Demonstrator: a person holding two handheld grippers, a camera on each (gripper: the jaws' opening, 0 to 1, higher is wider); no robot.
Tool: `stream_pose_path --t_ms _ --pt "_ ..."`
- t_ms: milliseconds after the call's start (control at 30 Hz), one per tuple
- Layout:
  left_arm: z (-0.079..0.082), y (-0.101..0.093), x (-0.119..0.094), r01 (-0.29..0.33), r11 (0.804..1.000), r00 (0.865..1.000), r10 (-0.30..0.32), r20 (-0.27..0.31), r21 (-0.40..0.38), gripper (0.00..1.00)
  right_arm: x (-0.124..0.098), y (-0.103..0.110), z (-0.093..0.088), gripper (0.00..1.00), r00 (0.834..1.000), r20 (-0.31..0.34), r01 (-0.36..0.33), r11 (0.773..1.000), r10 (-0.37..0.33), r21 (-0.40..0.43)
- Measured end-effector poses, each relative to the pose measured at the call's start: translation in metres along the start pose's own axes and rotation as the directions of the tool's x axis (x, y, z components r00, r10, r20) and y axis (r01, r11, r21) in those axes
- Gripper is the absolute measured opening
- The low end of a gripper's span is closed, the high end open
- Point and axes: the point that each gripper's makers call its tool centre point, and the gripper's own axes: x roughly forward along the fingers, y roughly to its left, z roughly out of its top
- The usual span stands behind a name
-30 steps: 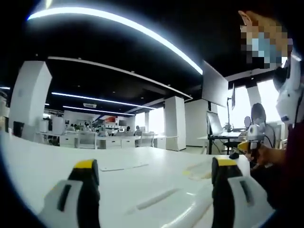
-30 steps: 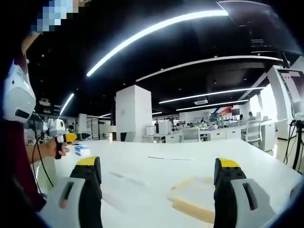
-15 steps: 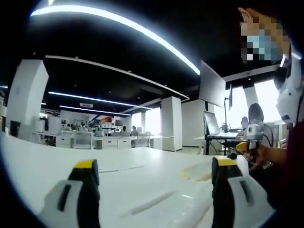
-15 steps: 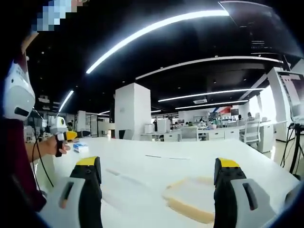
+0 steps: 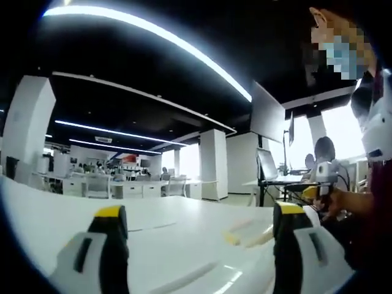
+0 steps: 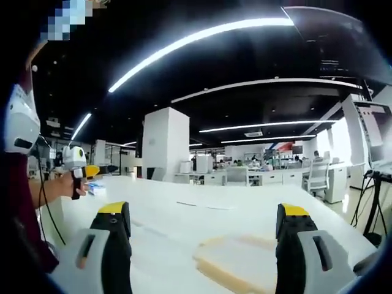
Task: Snap each plastic latch of the storage box into its locked position after aligning the lid with the box until every specified latch is closed and the lid sits flush.
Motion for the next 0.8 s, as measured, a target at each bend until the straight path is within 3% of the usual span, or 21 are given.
stream_pose_path --t_ms 300,800 --pt "-0.006 -0.021 0.041 0.103 0.994 0.995 -0.103 -0.009 -0.024 1.0 -0.001 -0.021 -0.007 1.0 0.999 -0.029 0.017 1.0 -0.018 -0.017" --pt "-0.03 -0.073 0.108 0.275 0.961 0.959 -0.277 -0.065 -0.041 1.0 -0.004 -0.051 -0.011 1.0 0.997 -0.073 0.022 0.998 -0.027 -0.063"
